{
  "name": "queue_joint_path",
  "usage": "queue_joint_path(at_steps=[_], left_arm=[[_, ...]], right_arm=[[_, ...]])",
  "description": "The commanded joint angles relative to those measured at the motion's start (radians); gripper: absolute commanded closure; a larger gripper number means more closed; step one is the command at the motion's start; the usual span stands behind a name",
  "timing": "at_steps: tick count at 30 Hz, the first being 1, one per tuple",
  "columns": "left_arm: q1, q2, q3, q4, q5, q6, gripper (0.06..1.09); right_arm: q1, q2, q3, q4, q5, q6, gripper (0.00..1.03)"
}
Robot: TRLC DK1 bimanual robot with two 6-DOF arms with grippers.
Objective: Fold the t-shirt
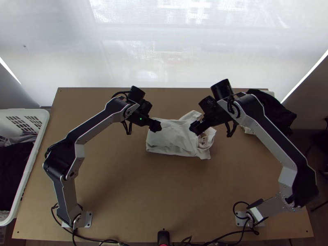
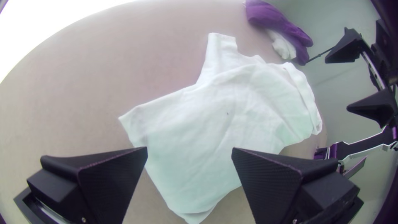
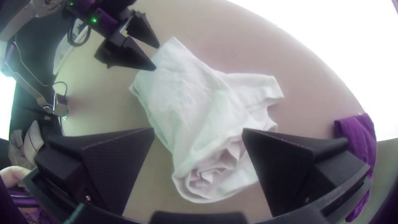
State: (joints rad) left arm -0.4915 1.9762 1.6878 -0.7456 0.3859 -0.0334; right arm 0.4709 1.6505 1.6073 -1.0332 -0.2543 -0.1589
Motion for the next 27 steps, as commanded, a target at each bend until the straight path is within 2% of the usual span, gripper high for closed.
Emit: queue_joint_path(at_steps=[1,7,19,27], left_arm=[[-0.032,0.044,0.041,-0.012,-0.009,-0.008,0.1],[-0.036,0.053,0.041,-0.018,-0.015,-0.011,0.1],[-0.028,0.082,0.03,-0.026,-0.016,0.004,0.1],[-0.027,0.127,0.0,-0.015,-0.027,0.007,0.1]], right_arm=[[0.117,0.166,0.144,-0.019,0.001,0.01,0.04],[0.115,0.196,-0.017,0.012,0.0,0.004,0.04],[-0.037,-0.024,-0.368,0.09,0.0,-0.008,0.04],[-0.038,0.014,-0.406,0.173,0.0,-0.007,0.04]])
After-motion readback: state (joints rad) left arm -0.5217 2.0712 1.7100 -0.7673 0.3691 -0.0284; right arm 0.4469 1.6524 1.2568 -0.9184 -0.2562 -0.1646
